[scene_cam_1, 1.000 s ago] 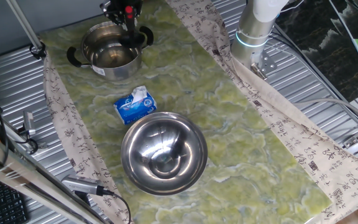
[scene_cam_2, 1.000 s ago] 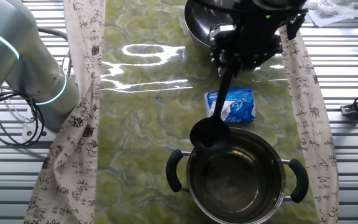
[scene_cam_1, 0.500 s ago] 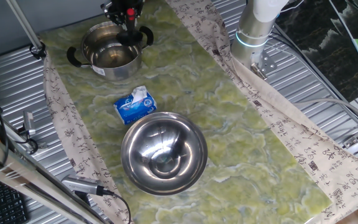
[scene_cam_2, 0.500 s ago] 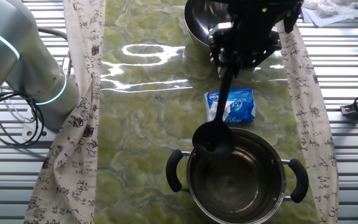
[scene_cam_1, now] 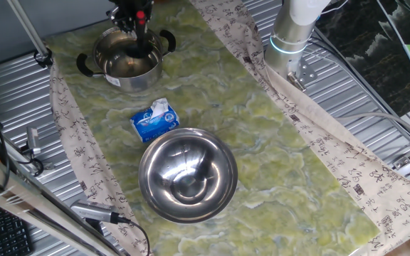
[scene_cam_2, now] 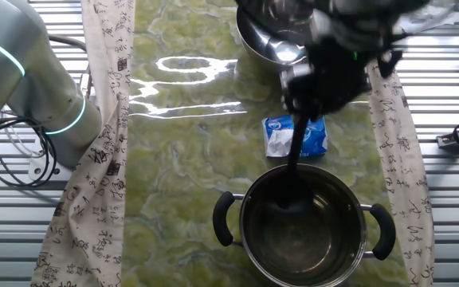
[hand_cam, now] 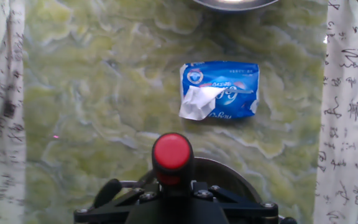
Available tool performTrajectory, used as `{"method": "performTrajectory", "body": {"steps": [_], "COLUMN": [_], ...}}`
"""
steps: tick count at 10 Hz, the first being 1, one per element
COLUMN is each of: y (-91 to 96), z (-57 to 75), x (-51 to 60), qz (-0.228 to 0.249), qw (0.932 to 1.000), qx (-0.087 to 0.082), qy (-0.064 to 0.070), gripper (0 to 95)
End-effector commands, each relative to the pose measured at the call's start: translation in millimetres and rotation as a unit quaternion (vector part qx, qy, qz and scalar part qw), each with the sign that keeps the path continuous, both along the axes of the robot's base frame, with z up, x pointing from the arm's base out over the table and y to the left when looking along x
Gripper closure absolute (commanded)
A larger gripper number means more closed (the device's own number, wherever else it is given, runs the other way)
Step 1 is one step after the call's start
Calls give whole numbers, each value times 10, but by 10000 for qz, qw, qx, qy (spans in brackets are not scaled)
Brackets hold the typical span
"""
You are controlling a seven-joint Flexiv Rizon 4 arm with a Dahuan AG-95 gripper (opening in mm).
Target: Scoop water with a large spoon from one bowl to another
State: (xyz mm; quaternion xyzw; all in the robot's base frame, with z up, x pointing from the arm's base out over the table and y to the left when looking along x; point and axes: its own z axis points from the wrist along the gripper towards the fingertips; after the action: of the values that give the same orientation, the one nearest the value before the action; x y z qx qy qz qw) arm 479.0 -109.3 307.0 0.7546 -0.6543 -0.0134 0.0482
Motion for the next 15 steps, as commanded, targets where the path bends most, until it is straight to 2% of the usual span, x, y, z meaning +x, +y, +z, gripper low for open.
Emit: {"method": "performTrajectory", "body": {"steps": [1, 3, 5, 7, 9, 11, 15], "y": [-59, -103, -152, -184, -204, -216, -242], "z": [-125, -238, -377, -475, -559, -629, -761], "x": [36, 64, 91, 105, 114, 120, 126], "qz": [46, 35, -16, -50, -109, -134, -262], "qw": [10000, 9999, 9994, 9992, 9987, 9984, 9966], "qx": [47, 119, 252, 302, 387, 403, 641], "qy": [-61, -111, -217, -266, -329, -368, -442], "gripper": [950, 950, 950, 950, 950, 950, 950]}}
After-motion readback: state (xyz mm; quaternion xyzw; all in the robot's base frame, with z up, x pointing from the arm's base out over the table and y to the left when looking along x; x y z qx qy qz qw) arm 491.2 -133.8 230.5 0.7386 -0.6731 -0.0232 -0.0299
